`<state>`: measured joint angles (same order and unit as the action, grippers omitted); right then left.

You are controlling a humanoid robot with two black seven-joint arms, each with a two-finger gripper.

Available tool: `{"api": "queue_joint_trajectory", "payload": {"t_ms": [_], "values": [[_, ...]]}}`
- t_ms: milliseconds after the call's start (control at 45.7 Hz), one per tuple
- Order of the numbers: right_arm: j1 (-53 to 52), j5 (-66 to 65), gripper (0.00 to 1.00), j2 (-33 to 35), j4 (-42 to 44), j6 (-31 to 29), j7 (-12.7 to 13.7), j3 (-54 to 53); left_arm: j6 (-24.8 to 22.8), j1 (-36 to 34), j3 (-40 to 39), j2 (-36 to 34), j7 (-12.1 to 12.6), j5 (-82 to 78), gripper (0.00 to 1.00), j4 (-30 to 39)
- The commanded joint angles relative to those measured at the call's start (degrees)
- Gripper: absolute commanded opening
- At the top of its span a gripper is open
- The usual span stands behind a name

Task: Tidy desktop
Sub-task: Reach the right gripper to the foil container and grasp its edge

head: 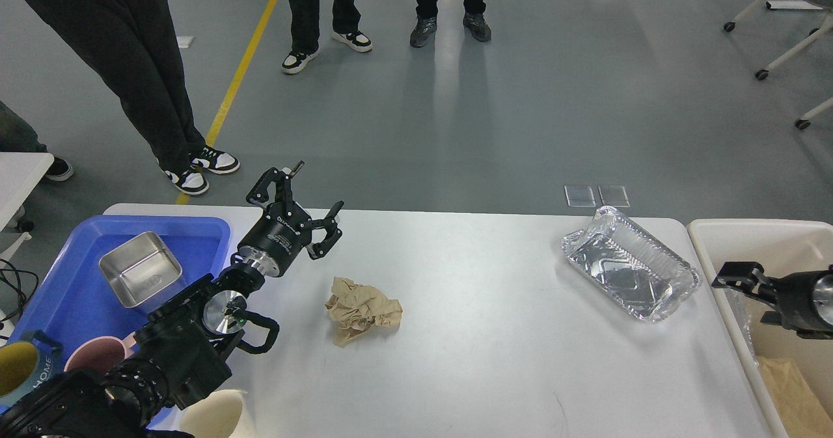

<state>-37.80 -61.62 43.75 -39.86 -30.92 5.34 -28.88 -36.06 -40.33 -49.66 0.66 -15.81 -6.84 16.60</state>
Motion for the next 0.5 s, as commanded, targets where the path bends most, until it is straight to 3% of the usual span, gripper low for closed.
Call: {"api": "queue_joint_trajectory", "payload": {"t_ms": [0,197,481], "values": [[-4.03,-4.02,1.00,-9.20,10.31,-0.19,-0.59,1.98,0.02,0.34,-0.08,-0.14,-0.01,-0.02,0.97,0.01],[-8.61,-4.91,1.00,-19.40,25.61,0.77,-4.19,10.77,-0.07,1.83,0.01,-0.58,-0.54,-0.02,0.97,0.01],[-9.66,-4.91,0.97,-22.31,28.43,3.68,-5.08,15.43,-0.07,3.06,0.01,-0.58,-0.98,-0.02,0.97,0.01]]}}
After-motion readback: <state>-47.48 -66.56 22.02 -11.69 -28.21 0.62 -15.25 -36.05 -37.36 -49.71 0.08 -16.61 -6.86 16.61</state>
